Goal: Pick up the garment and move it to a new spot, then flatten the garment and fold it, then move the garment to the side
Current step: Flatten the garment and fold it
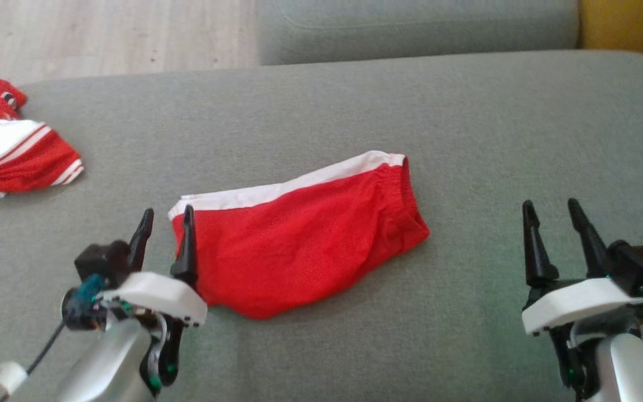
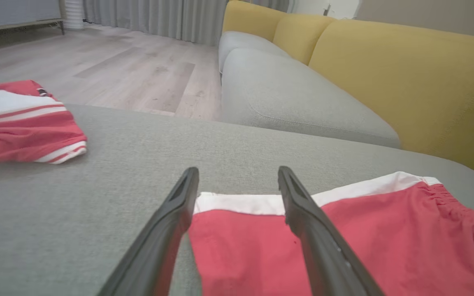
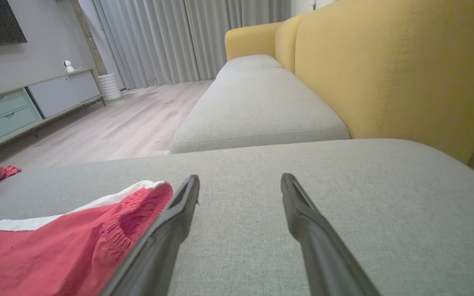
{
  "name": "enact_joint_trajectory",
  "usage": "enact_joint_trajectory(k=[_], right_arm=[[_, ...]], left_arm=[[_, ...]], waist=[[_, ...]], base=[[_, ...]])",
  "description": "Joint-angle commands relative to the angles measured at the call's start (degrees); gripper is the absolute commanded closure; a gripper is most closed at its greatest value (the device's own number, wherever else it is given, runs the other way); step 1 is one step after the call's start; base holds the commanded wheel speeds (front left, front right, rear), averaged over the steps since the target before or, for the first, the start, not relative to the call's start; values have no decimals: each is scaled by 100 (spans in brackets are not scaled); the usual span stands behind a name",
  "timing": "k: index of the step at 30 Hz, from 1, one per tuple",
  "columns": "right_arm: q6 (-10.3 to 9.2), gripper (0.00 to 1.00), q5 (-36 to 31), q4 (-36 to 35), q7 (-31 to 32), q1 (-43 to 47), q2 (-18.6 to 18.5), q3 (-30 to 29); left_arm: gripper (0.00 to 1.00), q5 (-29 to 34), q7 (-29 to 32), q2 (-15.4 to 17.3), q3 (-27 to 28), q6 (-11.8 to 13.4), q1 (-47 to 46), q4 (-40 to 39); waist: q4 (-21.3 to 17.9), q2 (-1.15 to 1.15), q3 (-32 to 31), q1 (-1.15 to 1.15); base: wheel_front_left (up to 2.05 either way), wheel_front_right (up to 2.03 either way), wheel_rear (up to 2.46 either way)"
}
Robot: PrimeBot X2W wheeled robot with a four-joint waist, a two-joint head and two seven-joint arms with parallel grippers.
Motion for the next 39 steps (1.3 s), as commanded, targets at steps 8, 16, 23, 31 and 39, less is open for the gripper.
enact_joint_trajectory(k=[8, 16, 23, 31, 39], right_arm=[[42, 0, 129, 223, 213, -333, -16, 508], [42, 0, 149, 1576, 330, -1328, -16, 943], [42, 0, -124, 2903, 361, -2030, -16, 831], [42, 0, -552, 4084, 425, -2409, -16, 292], [42, 35, 249, 4746, 446, -2716, -16, 941]], left_arm=[[0, 276, -159, 334, 476, 458, 685, -1029], [0, 406, -170, 275, 612, 761, 1511, -1924], [0, 504, -171, 247, 670, 871, 1662, -2252], [0, 576, -171, 207, 775, 885, 1629, -2343], [0, 644, -172, 139, 865, 851, 1625, -2339]], waist=[[428, 0, -226, 1], [915, 0, -126, 1], [1280, 0, 36, 1], [1499, 0, 162, 1], [1531, 0, 255, 1]], base=[[0, 0, 0], [0, 0, 0], [0, 0, 0], [0, 0, 0], [0, 0, 0]])
